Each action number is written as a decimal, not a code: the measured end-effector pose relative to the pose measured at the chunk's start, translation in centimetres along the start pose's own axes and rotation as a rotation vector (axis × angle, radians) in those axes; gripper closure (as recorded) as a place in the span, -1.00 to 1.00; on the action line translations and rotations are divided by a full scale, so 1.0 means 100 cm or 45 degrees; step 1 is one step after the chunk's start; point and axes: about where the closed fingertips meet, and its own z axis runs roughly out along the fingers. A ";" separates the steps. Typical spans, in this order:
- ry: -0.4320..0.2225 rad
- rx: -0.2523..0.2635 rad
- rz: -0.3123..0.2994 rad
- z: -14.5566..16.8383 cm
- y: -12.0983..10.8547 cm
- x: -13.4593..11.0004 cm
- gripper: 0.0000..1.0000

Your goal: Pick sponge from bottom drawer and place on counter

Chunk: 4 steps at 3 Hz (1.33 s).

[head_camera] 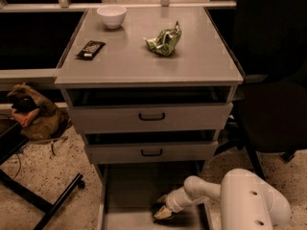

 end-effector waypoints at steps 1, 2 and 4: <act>-0.027 -0.002 0.035 -0.028 0.006 -0.017 1.00; -0.061 0.028 0.051 -0.080 0.014 -0.048 1.00; -0.036 0.095 -0.010 -0.143 0.017 -0.092 1.00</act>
Offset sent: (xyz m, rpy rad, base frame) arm 0.0125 -0.0363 0.1812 0.0545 -0.0256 -0.0878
